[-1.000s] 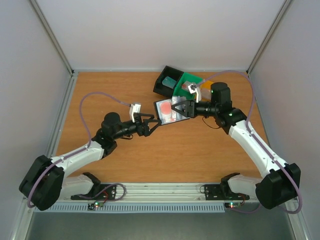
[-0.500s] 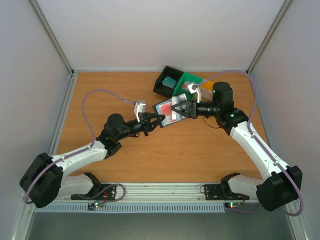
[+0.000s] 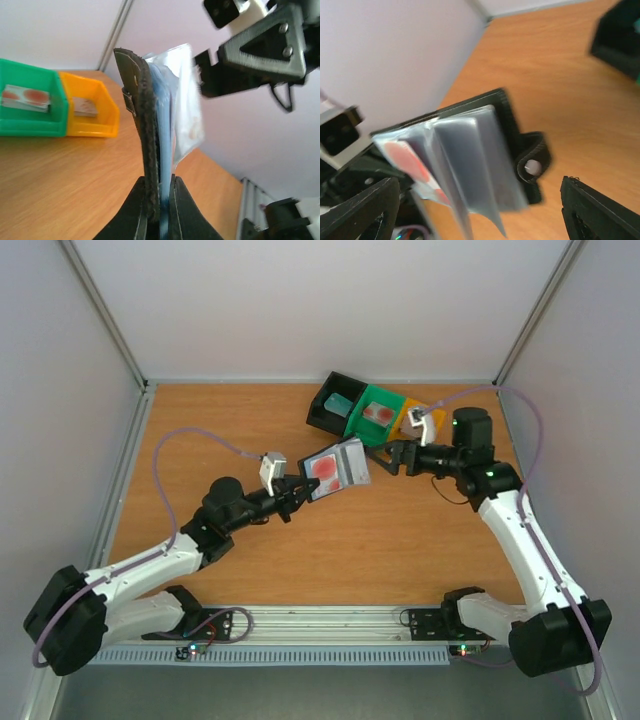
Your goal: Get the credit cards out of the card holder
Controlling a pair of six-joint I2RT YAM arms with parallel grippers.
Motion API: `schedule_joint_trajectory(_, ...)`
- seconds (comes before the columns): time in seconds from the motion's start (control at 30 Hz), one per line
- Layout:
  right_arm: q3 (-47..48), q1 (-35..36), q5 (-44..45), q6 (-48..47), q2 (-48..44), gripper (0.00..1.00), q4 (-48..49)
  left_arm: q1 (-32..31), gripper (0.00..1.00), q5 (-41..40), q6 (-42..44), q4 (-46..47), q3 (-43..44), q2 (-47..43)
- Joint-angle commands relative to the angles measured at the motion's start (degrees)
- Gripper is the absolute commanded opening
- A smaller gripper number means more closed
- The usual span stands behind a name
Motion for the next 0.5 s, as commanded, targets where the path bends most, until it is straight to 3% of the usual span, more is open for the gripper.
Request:
schedule_joint_trajectory(0.0, 5.1, -3.0, 11.6, -6.7, -4.3, 0.87, -12.4, 0.0, 0.00, -5.2, 9.8, -3.8, -1.8, -3.1)
schedule_joint_trajectory(0.07, 7.3, -2.9, 10.8, -9.4, -5.3, 0.71, -15.1, 0.0, 0.00, -5.2, 13.5, -5.6, -2.1, -3.9)
schedule_joint_trajectory(0.17, 8.9, -0.5, -1.4, -11.5, -5.8, 0.51, -14.8, 0.0, 0.00, -5.4, 17.6, -6.1, -2.4, -4.4)
schedule_joint_trajectory(0.3, 4.3, 10.0, -10.9, -11.5, -6.0, 0.44, -5.8, 0.0, 0.00, -0.6, 16.1, 2.6, -3.9, -4.3)
schedule_joint_trajectory(0.47, -1.7, 11.2, -12.3, -10.2, -5.0, 0.29, 0.6, 0.0, 0.00, 9.5, 10.5, 12.3, -4.5, -4.2)
